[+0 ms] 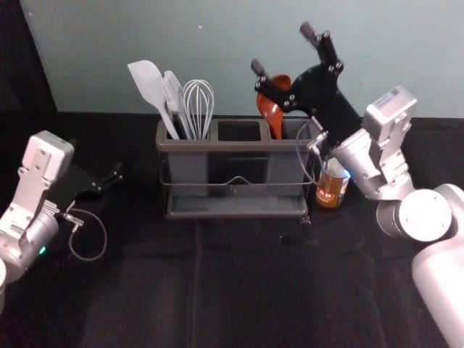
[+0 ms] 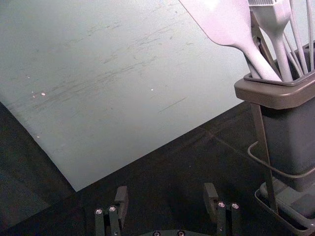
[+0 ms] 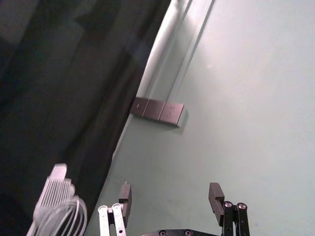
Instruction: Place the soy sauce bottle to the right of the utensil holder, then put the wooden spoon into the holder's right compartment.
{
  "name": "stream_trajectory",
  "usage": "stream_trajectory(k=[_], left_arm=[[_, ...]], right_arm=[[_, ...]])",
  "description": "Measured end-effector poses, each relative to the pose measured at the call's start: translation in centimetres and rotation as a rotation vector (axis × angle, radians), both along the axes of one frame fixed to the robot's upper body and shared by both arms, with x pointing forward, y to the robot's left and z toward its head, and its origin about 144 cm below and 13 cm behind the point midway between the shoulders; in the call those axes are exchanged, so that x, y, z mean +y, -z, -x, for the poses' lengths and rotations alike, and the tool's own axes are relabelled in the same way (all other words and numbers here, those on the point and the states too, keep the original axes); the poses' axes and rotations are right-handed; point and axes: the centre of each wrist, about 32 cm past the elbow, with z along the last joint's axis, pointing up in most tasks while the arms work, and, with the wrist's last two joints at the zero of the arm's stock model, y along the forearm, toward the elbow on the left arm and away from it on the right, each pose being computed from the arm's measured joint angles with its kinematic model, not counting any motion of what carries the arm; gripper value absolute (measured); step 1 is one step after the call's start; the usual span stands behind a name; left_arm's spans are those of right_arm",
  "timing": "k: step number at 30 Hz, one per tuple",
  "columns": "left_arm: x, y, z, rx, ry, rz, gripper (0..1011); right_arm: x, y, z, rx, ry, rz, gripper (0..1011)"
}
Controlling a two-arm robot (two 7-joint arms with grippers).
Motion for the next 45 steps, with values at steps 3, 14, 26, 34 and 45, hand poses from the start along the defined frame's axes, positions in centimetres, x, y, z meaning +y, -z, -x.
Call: stream_trajectory(k=[3,14,26,34,45], left_arm=[[0.0,0.0,0.0,0.0,0.0,0.0,1005],[0.0,0.0,0.0,0.0,0.0,0.0,1005],[0.0,0.0,0.0,0.0,0.0,0.0,1005],[0.0,0.0,0.0,0.0,0.0,0.0,1005],[0.0,0.0,0.0,0.0,0.0,0.0,1005]], right_arm=[[0.0,-0.6,0.5,0.0,0.009,-0.008,1002],[-1.1,-0.7,7.1,0.128,0.071,-0.032,1002],[-2.2,1.4,14.1,0.275,0.104,-0.087,1002],[-4.6,2.4,15.7,0.383,0.277,-0.065,1003],[-8.5,3.6,14.1,0.536,0.492,-0.013,1002]])
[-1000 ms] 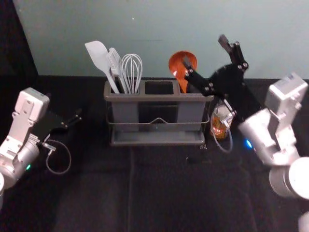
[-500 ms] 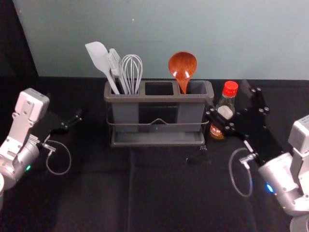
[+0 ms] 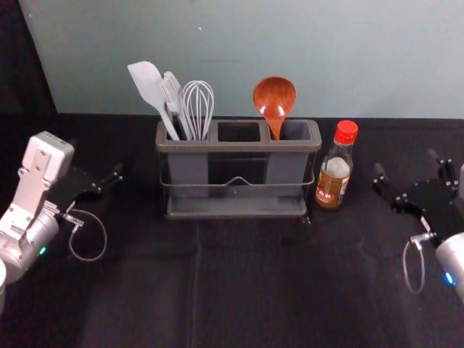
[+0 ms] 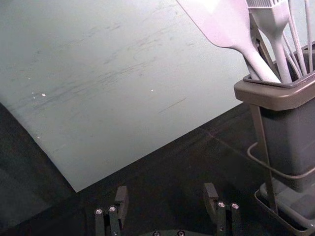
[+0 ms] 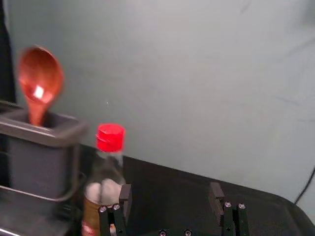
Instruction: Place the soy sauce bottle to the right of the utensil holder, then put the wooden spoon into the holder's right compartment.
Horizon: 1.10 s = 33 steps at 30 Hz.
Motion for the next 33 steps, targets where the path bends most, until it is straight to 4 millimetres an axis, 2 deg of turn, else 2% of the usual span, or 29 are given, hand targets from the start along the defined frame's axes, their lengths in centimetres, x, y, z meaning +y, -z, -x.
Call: stream_trajectory(k=[7,16,24,33], left_arm=[[0.0,0.0,0.0,0.0,0.0,0.0,1005],[0.0,0.0,0.0,0.0,0.0,0.0,1005],[0.0,0.0,0.0,0.0,0.0,0.0,1005],[0.0,0.0,0.0,0.0,0.0,0.0,1005]], right_arm=[[-1.1,0.6,-3.2,0.024,0.034,0.065,1002],[-1.4,0.0,-7.4,0.019,0.015,0.087,1002],[-1.5,-0.8,-9.2,0.058,-0.025,0.103,1002],[-2.4,-1.2,-9.6,0.086,-0.055,0.098,1002]])
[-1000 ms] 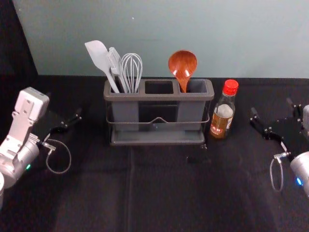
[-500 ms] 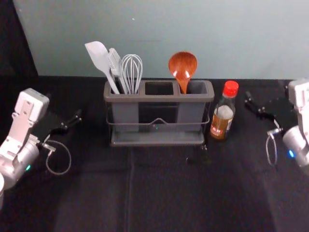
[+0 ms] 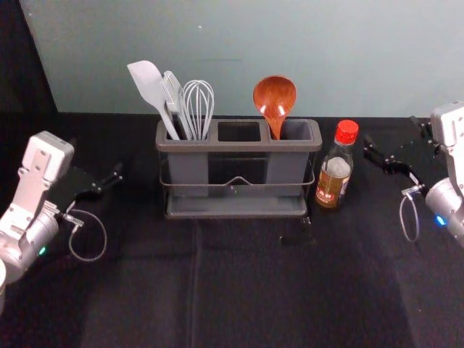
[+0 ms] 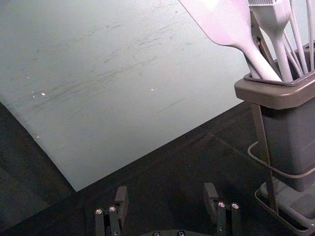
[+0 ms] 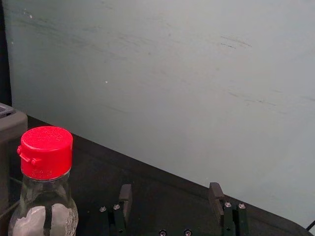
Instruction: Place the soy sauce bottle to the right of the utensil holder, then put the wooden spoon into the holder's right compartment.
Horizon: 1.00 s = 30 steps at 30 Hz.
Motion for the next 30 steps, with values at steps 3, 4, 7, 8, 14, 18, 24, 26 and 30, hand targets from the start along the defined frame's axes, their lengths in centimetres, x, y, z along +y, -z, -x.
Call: stream_trajectory(k=[3,4,7,8,14,18,24,26,30], left_arm=[[0.0,0.0,0.0,0.0,0.0,0.0,1005],[0.0,0.0,0.0,0.0,0.0,0.0,1005],[0.0,0.0,0.0,0.0,0.0,0.0,1005],[0.0,0.0,0.0,0.0,0.0,0.0,1005],[0.0,0.0,0.0,0.0,0.0,0.0,1005],[0.0,0.0,0.0,0.0,0.0,0.0,1005],[0.0,0.0,0.0,0.0,0.0,0.0,1005],[0.0,0.0,0.0,0.0,0.0,0.0,1005],[0.0,0.0,0.0,0.0,0.0,0.0,1005]], right_arm=[[0.01,-0.03,-0.05,0.0,-0.002,-0.006,1002],[0.04,-0.03,-0.07,0.0,-0.003,-0.008,1002],[0.26,-0.08,-0.2,-0.002,-0.011,-0.013,1002],[0.31,-0.09,-0.22,-0.003,-0.014,-0.014,1002],[0.56,-0.07,-0.29,-0.01,-0.028,-0.017,1002],[0.54,-0.09,-0.29,-0.01,-0.028,-0.017,1003],[0.53,-0.08,-0.26,-0.01,-0.026,-0.018,1002],[0.52,-0.07,-0.25,-0.01,-0.026,-0.018,1002],[0.51,-0.07,-0.24,-0.01,-0.025,-0.018,1002]])
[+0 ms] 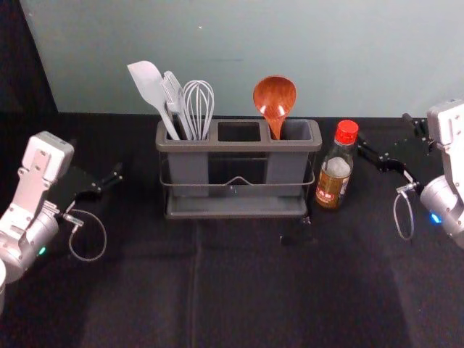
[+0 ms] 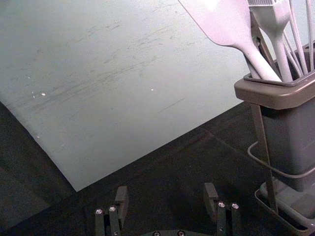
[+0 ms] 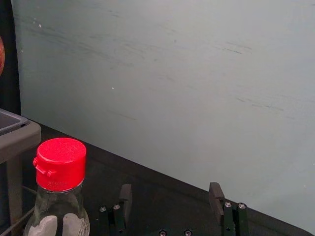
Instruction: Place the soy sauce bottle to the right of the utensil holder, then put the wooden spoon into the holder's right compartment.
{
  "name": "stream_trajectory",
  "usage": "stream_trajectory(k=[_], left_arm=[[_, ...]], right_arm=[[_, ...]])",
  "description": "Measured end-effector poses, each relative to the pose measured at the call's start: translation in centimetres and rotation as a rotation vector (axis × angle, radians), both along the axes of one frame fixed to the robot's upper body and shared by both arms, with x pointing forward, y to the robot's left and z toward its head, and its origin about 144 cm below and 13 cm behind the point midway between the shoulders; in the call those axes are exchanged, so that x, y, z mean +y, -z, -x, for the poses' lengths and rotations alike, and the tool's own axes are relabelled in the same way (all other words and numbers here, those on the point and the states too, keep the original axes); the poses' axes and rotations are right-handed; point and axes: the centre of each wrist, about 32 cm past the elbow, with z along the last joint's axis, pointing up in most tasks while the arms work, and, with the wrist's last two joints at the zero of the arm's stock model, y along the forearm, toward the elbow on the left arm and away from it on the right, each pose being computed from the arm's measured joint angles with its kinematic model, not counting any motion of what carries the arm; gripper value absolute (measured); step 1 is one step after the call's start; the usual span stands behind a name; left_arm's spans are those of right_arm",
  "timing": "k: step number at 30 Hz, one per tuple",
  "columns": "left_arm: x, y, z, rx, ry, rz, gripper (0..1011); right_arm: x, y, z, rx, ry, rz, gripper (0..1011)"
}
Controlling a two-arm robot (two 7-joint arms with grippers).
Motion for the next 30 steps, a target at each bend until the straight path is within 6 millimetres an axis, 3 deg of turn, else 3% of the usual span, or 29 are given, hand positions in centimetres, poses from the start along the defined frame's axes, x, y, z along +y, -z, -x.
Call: stream_trajectory(k=[30], left_arm=[[0.0,0.0,0.0,0.0,0.0,0.0,1005]], right_arm=[[-0.03,0.01,0.04,0.0,0.003,0.001,1002]])
